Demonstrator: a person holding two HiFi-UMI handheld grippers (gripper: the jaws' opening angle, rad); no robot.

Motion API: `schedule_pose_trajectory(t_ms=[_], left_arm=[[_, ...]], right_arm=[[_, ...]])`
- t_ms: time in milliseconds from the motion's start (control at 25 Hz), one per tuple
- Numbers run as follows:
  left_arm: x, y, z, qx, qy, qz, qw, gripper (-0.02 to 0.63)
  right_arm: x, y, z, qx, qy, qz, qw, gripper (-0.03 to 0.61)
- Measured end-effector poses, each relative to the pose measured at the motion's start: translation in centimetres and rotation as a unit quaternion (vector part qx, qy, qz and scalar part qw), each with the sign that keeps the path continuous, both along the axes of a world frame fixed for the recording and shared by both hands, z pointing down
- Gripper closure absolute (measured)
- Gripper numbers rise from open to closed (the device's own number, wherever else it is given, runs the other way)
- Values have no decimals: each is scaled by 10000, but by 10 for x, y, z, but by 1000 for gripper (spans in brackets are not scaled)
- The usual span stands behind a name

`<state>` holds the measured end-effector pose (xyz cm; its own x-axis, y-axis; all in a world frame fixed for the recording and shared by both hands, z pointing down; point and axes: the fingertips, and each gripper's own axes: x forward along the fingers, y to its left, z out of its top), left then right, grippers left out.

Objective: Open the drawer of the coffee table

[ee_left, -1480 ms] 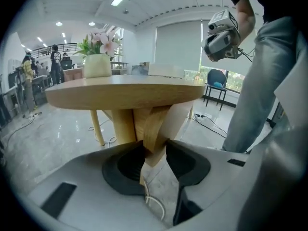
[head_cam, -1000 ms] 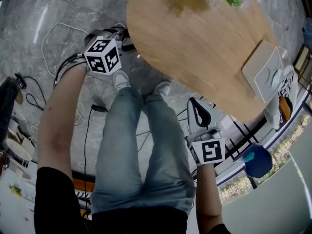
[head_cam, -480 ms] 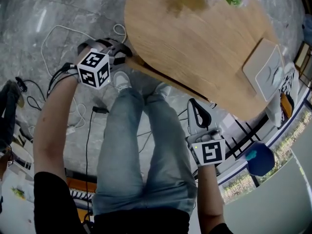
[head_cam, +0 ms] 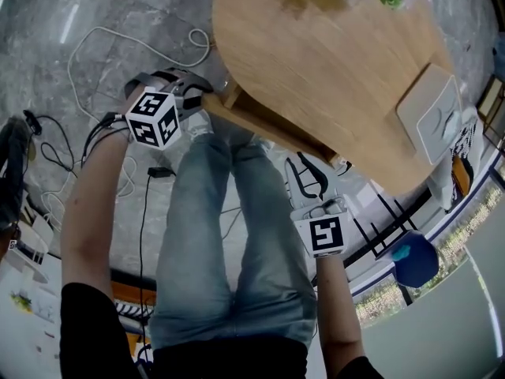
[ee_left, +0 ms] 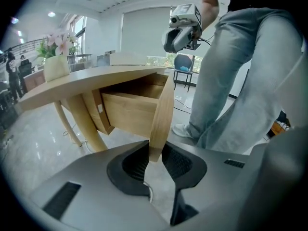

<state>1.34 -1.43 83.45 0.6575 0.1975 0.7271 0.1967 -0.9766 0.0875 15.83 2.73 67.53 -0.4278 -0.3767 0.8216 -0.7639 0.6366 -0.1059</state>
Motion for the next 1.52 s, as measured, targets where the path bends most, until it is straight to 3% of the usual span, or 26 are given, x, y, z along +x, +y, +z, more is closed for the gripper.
schedule_pose_trajectory(t_ms=[160, 440, 680, 960, 1120, 1240, 1520], left_arm=[[0, 6, 3, -121, -141, -269, 9995, 513], [4, 14, -22, 220, -316, -844, 9957, 389], [13, 6, -36, 273, -563, -1304, 9895, 391], [15, 6, -25, 187, -887, -1613, 9827, 445], [17, 8, -24, 174, -1095, -1796, 9775, 440], [18, 7, -23, 186, -1134, -1857, 9759, 439], [15, 7, -25, 150, -1039, -1707, 9797, 443]], right_arm=[[-2, 7, 25, -89, 92, -187, 9997, 459], [17, 20, 56, -366, 466, -470, 9971, 435], [38, 34, 79, -471, 935, -1020, 9893, 405], [53, 39, 106, -535, 1245, -1218, 9833, 407], [58, 42, 117, -481, 1321, -1468, 9791, 425], [55, 45, 122, -346, 1382, -1718, 9748, 492], [51, 48, 123, -221, 1632, -1899, 9679, 506]])
